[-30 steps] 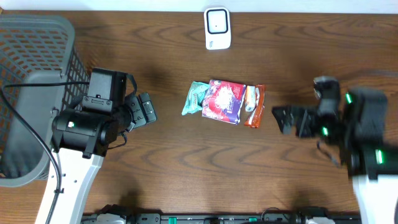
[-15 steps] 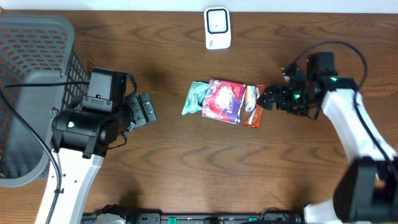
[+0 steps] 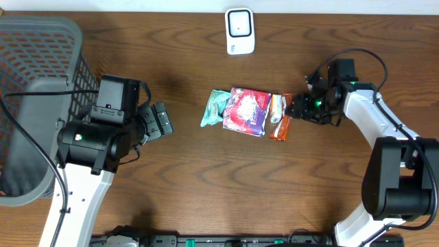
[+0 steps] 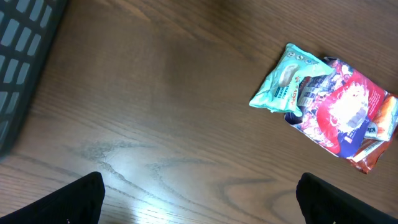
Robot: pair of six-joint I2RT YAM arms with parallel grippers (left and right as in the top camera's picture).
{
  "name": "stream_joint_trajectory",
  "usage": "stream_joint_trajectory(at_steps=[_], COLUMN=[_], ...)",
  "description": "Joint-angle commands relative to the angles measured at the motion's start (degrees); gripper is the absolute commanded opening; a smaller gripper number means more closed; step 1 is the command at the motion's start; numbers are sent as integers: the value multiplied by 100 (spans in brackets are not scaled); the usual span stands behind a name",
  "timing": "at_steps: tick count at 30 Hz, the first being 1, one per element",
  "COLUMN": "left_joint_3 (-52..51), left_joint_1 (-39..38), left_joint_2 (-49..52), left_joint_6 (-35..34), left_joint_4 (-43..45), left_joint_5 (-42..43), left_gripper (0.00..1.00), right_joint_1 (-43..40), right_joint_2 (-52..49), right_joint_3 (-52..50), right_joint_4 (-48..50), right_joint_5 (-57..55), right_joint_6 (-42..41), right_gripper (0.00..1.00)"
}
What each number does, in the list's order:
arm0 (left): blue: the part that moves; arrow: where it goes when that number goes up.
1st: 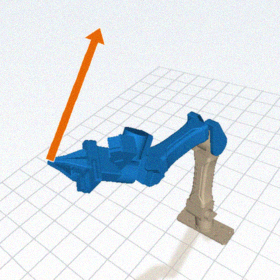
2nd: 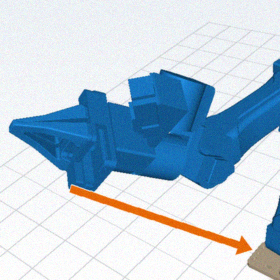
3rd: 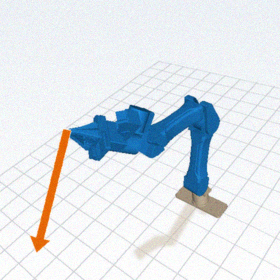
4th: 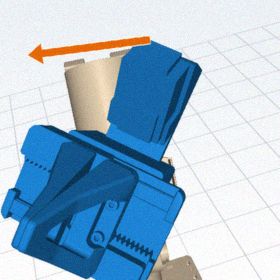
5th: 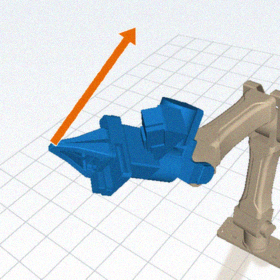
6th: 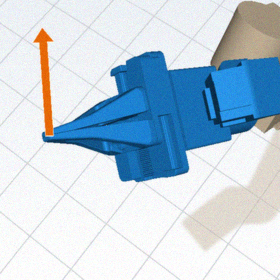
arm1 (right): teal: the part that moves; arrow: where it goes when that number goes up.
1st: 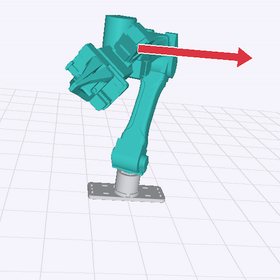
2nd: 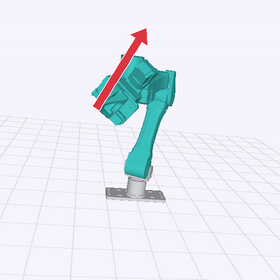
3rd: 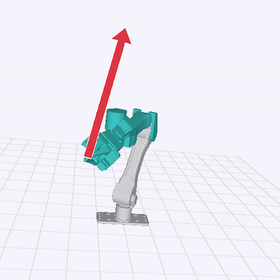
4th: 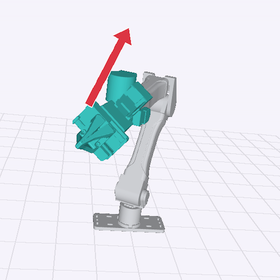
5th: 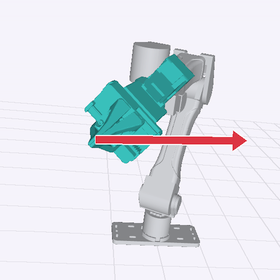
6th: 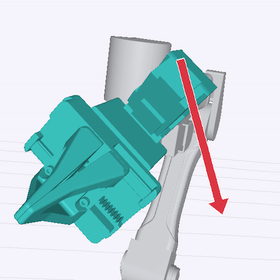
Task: Scan the item barcode
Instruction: 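Grasp the red-orange packet with the right gripper and lift it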
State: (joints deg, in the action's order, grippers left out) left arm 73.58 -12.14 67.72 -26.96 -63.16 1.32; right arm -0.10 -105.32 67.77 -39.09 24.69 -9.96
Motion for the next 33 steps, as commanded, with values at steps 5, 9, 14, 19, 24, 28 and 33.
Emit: stream_joint_trajectory(at_steps=[5, 9, 14, 19, 24, 28, 33], left_joint_3=[-28, -28, -28, -28, -28, -28, -28], left_joint_1=[24, 24, 24, 24, 24, 24, 24], left_joint_2=[11, 11, 11, 11, 11, 11, 11], left_joint_6=[35, 35, 35, 35, 35, 35, 35], left_joint_4=[-26, -26, -26, -26, -26, -26, -26], left_joint_5=[-52, -52, -52, -55, -52, -55, -52], left_gripper=[98, 98, 98, 98, 98, 98, 98], right_joint_1=[-9, 118, 269, 289, 385, 514, 588], right_joint_2=[-35, -48, -48, -81, -175, -251, -358], right_joint_3=[107, 105, 72, -13, -20, -20, -22], right_joint_4=[293, 345, 367, 481, 568, 595, 566], right_joint_5=[-339, -354, -962, -977, -743, -682, -905], right_joint_6=[-293, -289, -538, -588, -452, -306, -332], right_gripper=[56, 60, 55, 54, 55, 57, 52])
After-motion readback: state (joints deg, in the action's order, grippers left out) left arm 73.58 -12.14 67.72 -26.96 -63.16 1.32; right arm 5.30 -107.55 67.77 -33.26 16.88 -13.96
